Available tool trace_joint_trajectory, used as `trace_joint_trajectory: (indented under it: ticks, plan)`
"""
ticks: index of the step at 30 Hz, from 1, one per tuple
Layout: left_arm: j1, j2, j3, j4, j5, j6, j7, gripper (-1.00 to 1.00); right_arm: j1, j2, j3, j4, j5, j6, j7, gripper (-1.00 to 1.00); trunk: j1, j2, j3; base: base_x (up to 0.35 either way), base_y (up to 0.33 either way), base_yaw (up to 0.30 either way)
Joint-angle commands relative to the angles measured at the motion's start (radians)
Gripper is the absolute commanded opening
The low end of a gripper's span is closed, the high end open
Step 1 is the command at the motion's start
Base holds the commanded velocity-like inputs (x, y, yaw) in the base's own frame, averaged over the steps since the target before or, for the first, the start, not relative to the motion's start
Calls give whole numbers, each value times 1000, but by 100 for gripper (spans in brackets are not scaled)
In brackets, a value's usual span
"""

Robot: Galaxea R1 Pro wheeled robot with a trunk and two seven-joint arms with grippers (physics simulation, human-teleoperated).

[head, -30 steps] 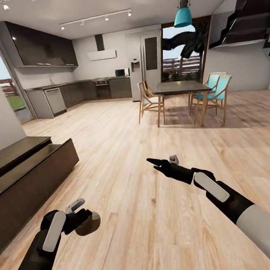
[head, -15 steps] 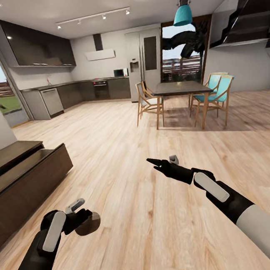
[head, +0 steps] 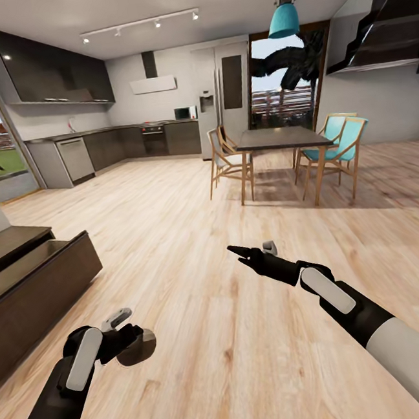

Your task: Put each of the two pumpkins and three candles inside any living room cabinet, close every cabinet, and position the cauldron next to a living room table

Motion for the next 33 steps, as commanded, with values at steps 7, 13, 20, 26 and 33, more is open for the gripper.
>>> trace_joint_trajectory:
  ticks: [7,13,20,26,33]
  plan:
    - [-1,0,0,-1,12,2,10,-100,-1,-1,2,0,-6,3,1,100,0,0,-1,301,-121,0]
    - [-1,0,0,-1,12,2,10,-100,-1,-1,2,0,-6,2,1,100,0,0,-1,301,-121,0]
    - [-1,0,0,-1,12,2,9,-100,-1,-1,3,0,-6,2,1,100,0,0,-1,301,-121,0]
    - [-1,0,1,-1,12,2,10,-100,-1,-1,2,0,-6,2,1,100,0,0,-1,301,-121,0]
    - [-1,0,0,-1,13,2,11,-100,-1,-1,2,0,-6,2,1,100,0,0,-1,307,-90,0]
